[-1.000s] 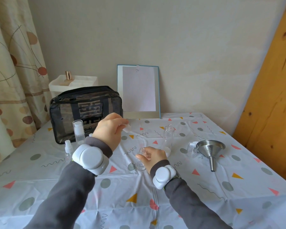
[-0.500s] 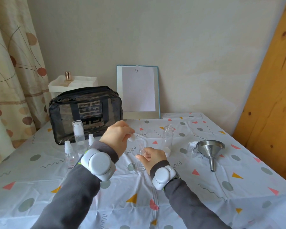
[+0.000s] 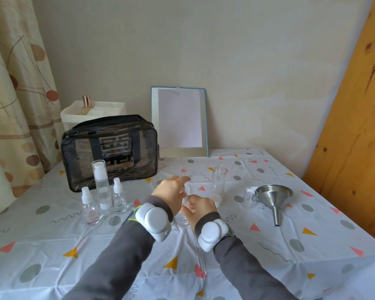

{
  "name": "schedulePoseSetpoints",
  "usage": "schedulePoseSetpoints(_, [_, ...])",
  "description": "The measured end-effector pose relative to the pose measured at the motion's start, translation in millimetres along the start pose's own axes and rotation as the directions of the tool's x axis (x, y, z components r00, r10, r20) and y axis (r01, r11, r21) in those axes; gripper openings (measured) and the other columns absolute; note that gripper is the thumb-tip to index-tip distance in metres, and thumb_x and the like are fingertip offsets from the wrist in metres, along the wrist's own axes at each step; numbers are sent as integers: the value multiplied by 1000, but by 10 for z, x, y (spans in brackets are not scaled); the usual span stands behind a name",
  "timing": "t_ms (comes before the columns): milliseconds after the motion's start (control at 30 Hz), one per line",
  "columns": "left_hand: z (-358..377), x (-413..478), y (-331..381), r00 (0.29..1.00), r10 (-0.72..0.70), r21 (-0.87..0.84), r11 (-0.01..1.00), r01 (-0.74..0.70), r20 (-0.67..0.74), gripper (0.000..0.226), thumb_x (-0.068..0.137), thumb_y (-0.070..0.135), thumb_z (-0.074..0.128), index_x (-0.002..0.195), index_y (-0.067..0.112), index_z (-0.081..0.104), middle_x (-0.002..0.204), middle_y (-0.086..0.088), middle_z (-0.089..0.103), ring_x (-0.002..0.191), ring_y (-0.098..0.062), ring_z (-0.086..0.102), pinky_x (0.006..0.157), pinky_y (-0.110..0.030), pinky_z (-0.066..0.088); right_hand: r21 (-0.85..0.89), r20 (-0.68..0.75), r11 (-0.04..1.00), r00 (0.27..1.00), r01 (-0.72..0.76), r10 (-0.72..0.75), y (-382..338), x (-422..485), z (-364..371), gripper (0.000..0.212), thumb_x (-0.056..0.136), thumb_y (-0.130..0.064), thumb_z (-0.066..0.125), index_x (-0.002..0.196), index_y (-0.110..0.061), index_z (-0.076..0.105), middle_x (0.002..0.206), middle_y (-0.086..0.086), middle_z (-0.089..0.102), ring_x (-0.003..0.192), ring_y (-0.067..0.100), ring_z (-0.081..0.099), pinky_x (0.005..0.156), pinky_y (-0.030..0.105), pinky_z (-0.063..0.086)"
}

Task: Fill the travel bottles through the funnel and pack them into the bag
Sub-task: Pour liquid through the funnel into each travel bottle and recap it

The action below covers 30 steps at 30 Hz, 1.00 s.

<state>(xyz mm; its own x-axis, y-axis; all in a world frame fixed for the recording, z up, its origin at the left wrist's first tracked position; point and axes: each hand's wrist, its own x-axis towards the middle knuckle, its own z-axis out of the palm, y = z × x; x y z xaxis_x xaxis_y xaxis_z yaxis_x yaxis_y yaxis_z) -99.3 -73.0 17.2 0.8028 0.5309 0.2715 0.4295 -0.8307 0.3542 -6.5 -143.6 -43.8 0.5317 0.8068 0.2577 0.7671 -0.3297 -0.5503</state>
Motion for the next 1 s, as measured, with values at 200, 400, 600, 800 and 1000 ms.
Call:
schedulePoseSetpoints(200, [206, 52, -38, 999, -46, -62, 997, 45, -14, 49, 94, 8, 41, 141, 17, 31, 133, -8, 46, 121, -25, 45, 96, -26, 35, 95, -4, 993, 998, -65, 65, 4, 14, 23, 34, 86, -28, 58, 116, -14, 55, 100, 6, 69, 94, 21, 64, 86, 30, 50])
schedulePoseSetpoints(400, [331, -62, -105, 986, -149, -427, 898, 102, -79, 54, 90, 15, 52, 140, 21, 32, 130, -2, 46, 103, -14, 52, 89, -24, 44, 230, -15, 967, 993, -110, 117, 43, 27, 72, 47, 81, -26, 63, 125, -20, 47, 94, 1, 67, 90, 17, 64, 85, 30, 51])
schedulePoseSetpoints(600, [481, -183, -351, 963, -213, -585, 765, 269, 164, 60, 79, -2, 59, 133, 13, 39, 130, -6, 46, 117, -20, 51, 84, -29, 50, 305, -7, 946, 993, -108, 116, 89, 46, 105, 52, 74, -37, 73, 118, -19, 53, 99, 2, 71, 90, 14, 66, 86, 30, 53])
schedulePoseSetpoints(800, [670, -197, -366, 978, -179, -648, 734, 203, 104, 47, 78, 5, 69, 120, 13, 50, 106, 1, 61, 101, -16, 60, 87, -21, 48, 318, -37, 943, 993, -93, 111, 105, 45, 125, 42, 72, -35, 75, 109, -21, 59, 97, -2, 72, 90, 11, 67, 85, 27, 53])
schedulePoseSetpoints(1000, [703, -156, -353, 976, -214, -490, 847, 207, 44, 27, 87, 12, 58, 113, 19, 55, 95, 6, 62, 90, -10, 61, 78, -20, 46, 233, 53, 967, 995, -97, 87, 122, 19, 52, 59, 78, -44, 67, 128, -24, 45, 123, -1, 58, 109, 15, 57, 93, 30, 47])
